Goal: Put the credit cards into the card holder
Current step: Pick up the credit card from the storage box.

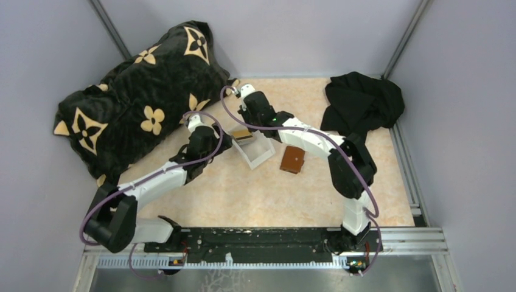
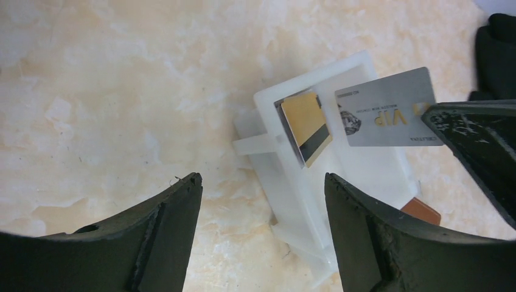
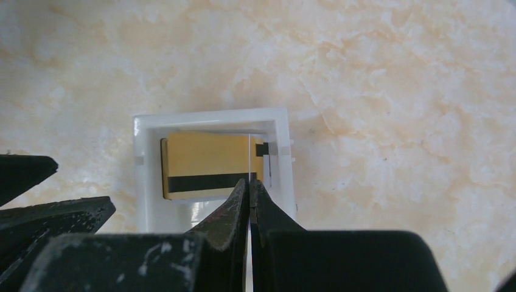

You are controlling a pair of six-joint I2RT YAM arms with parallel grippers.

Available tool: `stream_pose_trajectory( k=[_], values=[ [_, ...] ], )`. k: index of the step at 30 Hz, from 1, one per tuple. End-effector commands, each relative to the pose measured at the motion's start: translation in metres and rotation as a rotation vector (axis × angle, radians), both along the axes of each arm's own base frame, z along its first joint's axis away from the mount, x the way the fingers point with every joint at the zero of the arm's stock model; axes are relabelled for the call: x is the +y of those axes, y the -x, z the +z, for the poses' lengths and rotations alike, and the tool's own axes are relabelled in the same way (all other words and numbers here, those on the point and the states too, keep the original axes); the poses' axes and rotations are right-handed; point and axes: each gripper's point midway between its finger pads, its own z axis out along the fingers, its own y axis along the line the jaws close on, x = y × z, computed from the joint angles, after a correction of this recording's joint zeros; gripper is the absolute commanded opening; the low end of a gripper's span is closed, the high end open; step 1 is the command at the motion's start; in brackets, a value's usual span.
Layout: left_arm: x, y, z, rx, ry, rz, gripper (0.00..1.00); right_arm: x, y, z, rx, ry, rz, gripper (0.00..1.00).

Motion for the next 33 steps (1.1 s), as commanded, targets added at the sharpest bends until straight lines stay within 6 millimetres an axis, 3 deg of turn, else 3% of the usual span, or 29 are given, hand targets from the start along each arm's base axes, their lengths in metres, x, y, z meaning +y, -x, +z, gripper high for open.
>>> stream_pose_trajectory(
  k=[1, 5, 9, 16, 20, 26, 33],
  values=[
    [0.006, 0.001, 0.024, -0.062, -0.024, -0.007, 0.81, -0.002, 0.009, 0.075, -0.116, -0.123, 0.022, 0.00],
    [0.004, 0.005, 0.047, -0.128, -0.018, -0.055, 0.82, -0.007, 0.020, 0.088, -0.115, -0.142, 0.036, 0.00],
    [-0.006, 0.010, 0.075, -0.259, 0.001, -0.160, 0.84, -0.022, 0.043, 0.115, -0.119, -0.195, 0.056, 0.00],
    [-0.052, 0.028, 0.109, -0.444, 0.031, -0.486, 0.85, -0.058, 0.087, 0.123, -0.031, -0.293, 0.105, 0.00],
    [-0.079, 0.042, 0.115, -0.478, 0.053, -0.671, 0.85, -0.073, 0.107, 0.121, 0.030, -0.365, 0.152, 0.00],
    [-0.108, 0.053, 0.113, -0.469, 0.083, -0.872, 0.85, -0.078, 0.130, 0.110, 0.102, -0.412, 0.223, 0.00],
    [-0.129, 0.059, 0.099, -0.416, 0.112, -1.024, 0.85, -0.098, 0.135, 0.101, 0.171, -0.509, 0.237, 0.00]
  ],
)
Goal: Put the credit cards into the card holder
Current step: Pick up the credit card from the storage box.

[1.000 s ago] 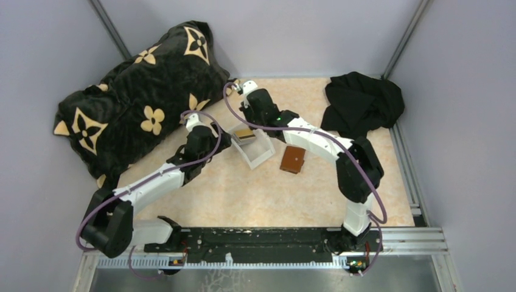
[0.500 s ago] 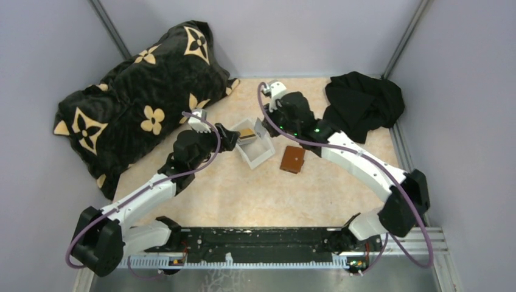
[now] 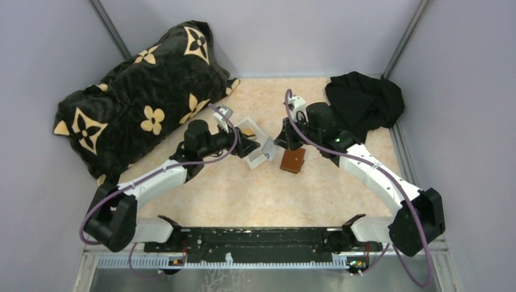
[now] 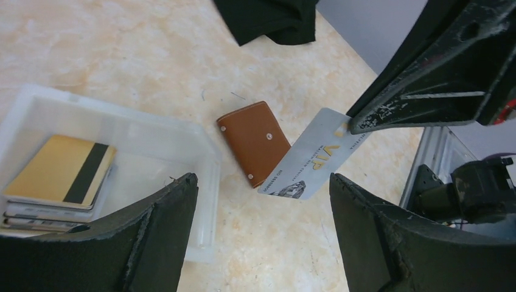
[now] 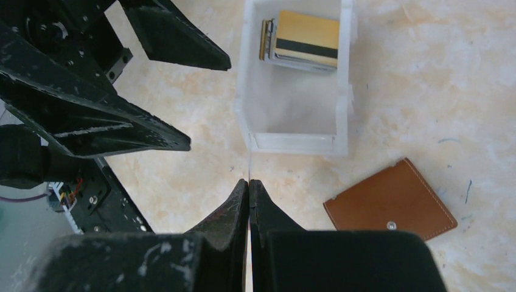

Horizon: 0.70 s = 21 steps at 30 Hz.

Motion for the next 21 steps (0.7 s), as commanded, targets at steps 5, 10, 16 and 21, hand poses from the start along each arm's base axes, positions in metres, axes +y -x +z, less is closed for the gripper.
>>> stream_pose_trajectory(
  k=[5, 10, 16, 21],
  values=[
    [-0.027, 0.013, 0.000, -0.007, 0.012, -0.231, 0.84, -0.011, 0.009, 0.029, 0.013, -0.205, 0.076, 0.00],
    [-0.035, 0.013, -0.011, 0.028, 0.013, -0.286, 0.83, -0.006, 0.011, 0.022, 0.055, -0.245, 0.105, 0.00],
    [-0.041, 0.012, -0.015, 0.037, 0.021, -0.321, 0.80, 0.001, 0.012, 0.018, 0.084, -0.276, 0.136, 0.00],
    [-0.047, 0.014, -0.019, 0.061, 0.031, -0.373, 0.70, 0.000, 0.007, 0.010, 0.109, -0.286, 0.135, 0.00]
  ],
)
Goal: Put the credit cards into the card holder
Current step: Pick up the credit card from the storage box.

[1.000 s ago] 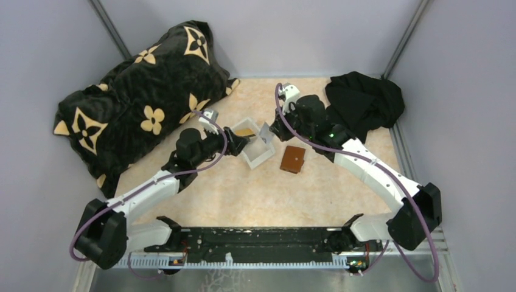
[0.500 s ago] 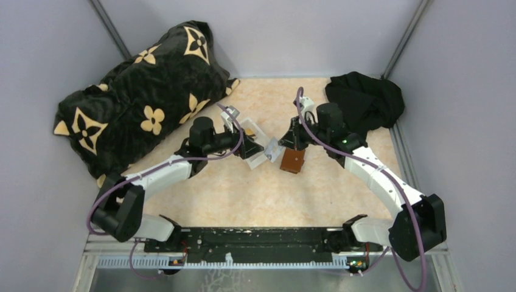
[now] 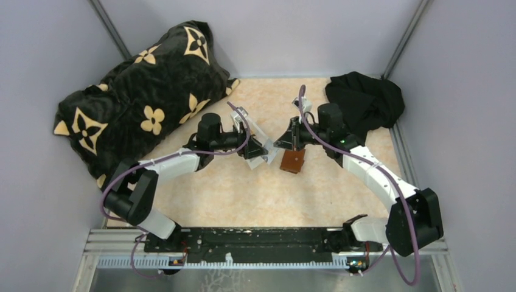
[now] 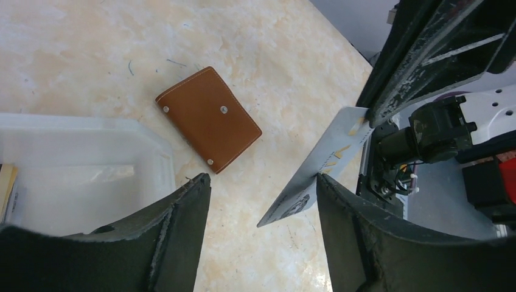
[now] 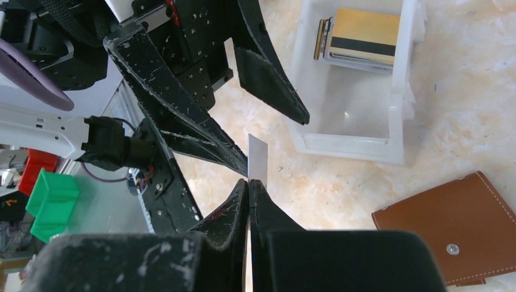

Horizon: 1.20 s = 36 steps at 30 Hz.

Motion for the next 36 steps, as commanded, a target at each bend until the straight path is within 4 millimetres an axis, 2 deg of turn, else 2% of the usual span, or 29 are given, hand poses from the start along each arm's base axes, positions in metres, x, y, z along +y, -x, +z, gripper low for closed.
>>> stream_pose_trajectory(
  k=[1, 7, 18, 20, 24, 27, 32, 35, 36],
  values=[
    [-0.009, 0.000, 0.014, -0.039, 0.045, -0.081, 0.68, 0.004, -0.007, 0.009, -0.027, -0.067, 0.030, 0.00],
    [-0.011, 0.006, 0.010, -0.005, 0.056, -0.128, 0.56, -0.004, -0.018, 0.000, 0.007, -0.098, 0.010, 0.00],
    [-0.013, 0.007, 0.007, 0.048, 0.077, -0.176, 0.32, -0.004, -0.031, -0.006, 0.037, -0.130, 0.009, 0.00],
    [-0.014, 0.008, 0.006, 0.059, 0.077, -0.186, 0.25, -0.005, -0.032, -0.009, 0.044, -0.130, 0.009, 0.00],
    [-0.015, 0.007, 0.003, 0.077, 0.076, -0.196, 0.01, -0.007, -0.036, -0.010, 0.050, -0.140, 0.003, 0.00],
    [-0.014, 0.004, 0.001, 0.085, 0.071, -0.179, 0.00, -0.008, -0.039, -0.009, 0.047, -0.141, -0.004, 0.00],
    [-0.010, -0.008, -0.006, 0.081, 0.035, -0.084, 0.00, -0.014, -0.046, -0.010, 0.034, -0.109, -0.062, 0.22],
    [-0.009, -0.012, -0.009, 0.091, 0.024, -0.035, 0.00, -0.022, -0.050, -0.010, 0.007, -0.085, -0.127, 0.38],
    [-0.008, -0.013, -0.010, 0.092, 0.025, -0.020, 0.00, -0.025, -0.051, -0.009, -0.003, -0.078, -0.152, 0.40]
  ],
)
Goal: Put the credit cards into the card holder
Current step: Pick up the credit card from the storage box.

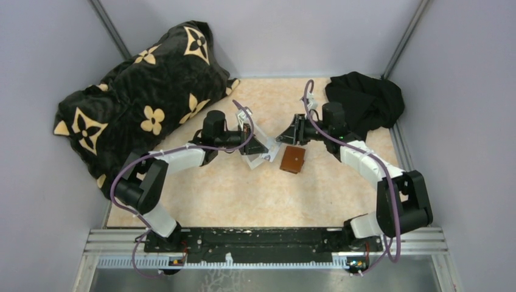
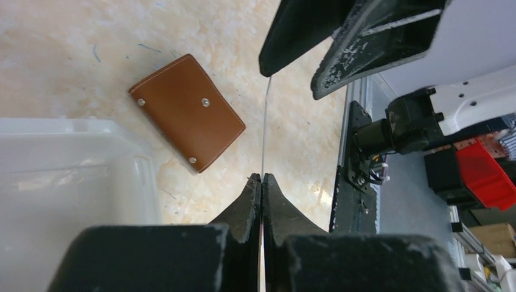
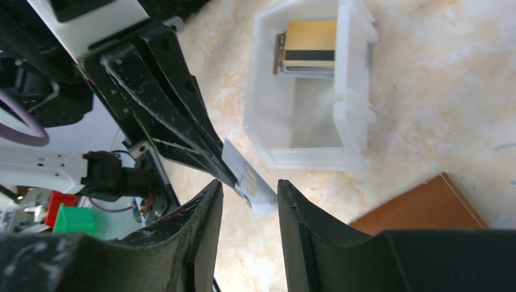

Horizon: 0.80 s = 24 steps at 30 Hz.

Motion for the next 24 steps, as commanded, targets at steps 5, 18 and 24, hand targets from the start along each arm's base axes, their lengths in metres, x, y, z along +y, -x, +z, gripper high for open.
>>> stream_pose_trajectory(
  k=[5, 18, 24],
  values=[
    [0.007, -0.020, 0.000, -0.005, 0.006, 0.171, 0.00, -0.025, -0.005, 0.015, -0.122, 0.036, -0.174, 0.42],
    [-0.014, -0.008, 0.024, 0.169, 0.200, 0.121, 0.00, -0.028, 0.016, 0.004, -0.185, -0.106, -0.229, 0.42],
    [-0.019, -0.004, 0.022, 0.208, 0.207, 0.103, 0.00, -0.024, 0.016, 0.009, -0.197, -0.164, -0.217, 0.41]
  ],
)
